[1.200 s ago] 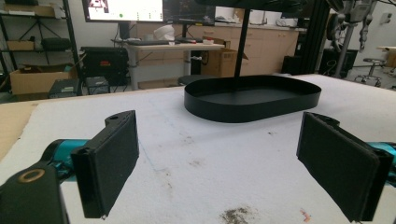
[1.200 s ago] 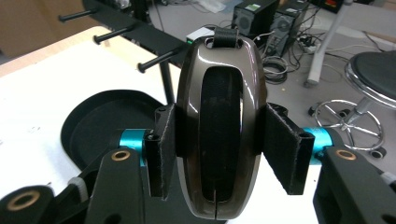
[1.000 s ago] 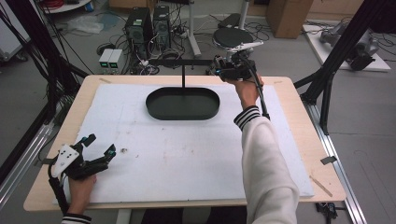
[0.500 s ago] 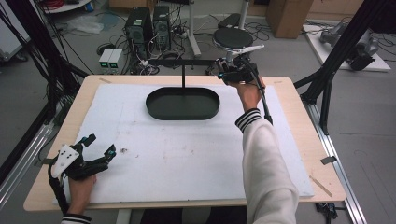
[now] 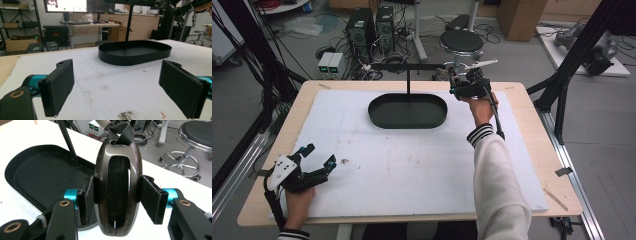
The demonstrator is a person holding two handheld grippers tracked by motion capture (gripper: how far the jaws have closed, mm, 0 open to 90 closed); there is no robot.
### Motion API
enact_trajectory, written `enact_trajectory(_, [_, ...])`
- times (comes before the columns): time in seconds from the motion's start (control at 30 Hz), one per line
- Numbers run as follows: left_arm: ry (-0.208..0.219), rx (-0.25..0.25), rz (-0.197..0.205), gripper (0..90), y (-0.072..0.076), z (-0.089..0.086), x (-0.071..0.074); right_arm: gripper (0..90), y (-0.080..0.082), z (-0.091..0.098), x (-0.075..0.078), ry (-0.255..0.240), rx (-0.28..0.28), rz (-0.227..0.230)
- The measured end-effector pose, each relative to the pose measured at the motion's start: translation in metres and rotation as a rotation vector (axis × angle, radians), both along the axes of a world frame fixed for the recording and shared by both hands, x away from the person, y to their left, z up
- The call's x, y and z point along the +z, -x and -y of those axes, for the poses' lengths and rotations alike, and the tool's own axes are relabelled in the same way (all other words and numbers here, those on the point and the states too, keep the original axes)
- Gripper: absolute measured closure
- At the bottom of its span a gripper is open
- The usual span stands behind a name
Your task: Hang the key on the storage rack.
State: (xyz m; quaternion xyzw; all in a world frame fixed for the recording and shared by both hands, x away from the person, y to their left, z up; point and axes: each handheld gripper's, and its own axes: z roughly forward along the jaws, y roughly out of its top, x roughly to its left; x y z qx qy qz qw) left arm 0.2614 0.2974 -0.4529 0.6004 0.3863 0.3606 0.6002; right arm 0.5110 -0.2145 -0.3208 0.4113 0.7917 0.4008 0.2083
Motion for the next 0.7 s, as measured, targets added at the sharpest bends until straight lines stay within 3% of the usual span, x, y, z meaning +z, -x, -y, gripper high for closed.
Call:
enact_trajectory(0.33, [-0.003,-0.002,0.000,13.3,0.000,0.000,0.000,47.9,-0.009,-0.003,-0.015,0.027,0.009,-0.047])
enact_trajectory(0.7, [-0.001,0.000,-0.002,13.4,0.000,0.000,0.000,44.5,-0.016,-0.012,-0.029,0.012,0.033,-0.107])
